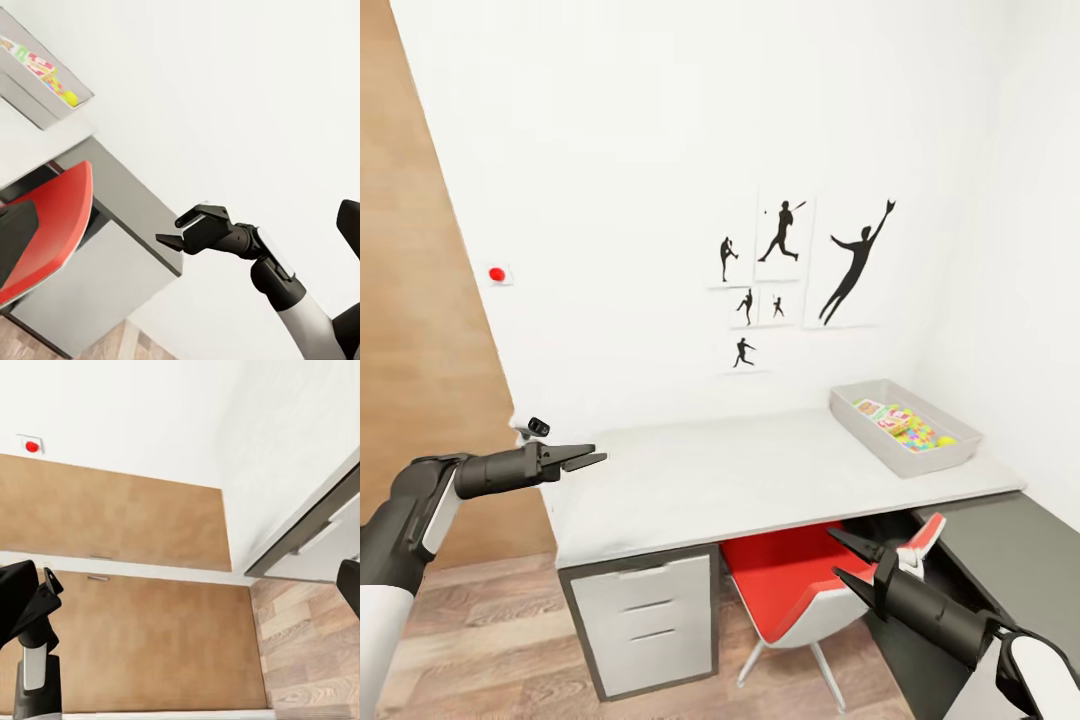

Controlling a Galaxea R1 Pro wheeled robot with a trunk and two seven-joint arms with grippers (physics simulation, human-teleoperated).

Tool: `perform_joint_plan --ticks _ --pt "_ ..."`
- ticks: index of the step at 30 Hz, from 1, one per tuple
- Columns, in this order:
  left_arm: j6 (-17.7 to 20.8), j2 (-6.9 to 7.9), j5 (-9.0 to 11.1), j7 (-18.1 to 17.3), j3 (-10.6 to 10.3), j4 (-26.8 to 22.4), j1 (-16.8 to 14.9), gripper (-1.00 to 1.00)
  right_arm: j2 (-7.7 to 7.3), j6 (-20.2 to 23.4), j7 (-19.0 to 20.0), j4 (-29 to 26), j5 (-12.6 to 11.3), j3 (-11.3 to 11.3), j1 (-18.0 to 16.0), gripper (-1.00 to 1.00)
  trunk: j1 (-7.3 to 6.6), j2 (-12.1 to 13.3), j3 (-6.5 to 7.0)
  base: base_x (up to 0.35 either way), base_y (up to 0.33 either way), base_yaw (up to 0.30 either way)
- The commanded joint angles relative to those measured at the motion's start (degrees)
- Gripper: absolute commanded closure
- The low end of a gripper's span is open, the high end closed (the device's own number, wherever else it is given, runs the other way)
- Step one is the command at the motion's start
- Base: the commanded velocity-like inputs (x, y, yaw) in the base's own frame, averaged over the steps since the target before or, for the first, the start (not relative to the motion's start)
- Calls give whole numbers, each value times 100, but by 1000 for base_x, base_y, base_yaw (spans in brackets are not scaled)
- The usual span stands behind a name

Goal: Put all the toys in the child's room - the three board games (two on the bed and one on the table), the two jigsaw puzzles on the table, and the tennis ball on the table - inside the toy box on the table in the child's room.

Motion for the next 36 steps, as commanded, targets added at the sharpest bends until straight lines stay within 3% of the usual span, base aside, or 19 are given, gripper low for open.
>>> perform_joint_plan --ticks 1,29,31,35,36 --pt "61 0 -2 -21 -2 2 -3 -100 0 27 32 0 34 -6 -2 -100 2 -5 2 -88 30 236" --pt "53 2 -14 -5 -1 12 -3 -100 1 22 7 0 92 5 -44 -100 2 -5 149 -88 55 232" --pt "52 2 -15 5 -1 19 -3 -100 1 16 2 0 229 5 -45 -100 2 -5 151 -2 1 62" --pt "52 8 -15 44 -1 106 -3 -100 66 -156 1 92 808 52 -45 -100 2 -5 152 -1 0 21" --pt "52 8 -17 51 -1 143 -3 -100 103 -227 -1 122 1009 159 -45 -100 2 -5 152 0 0 7"
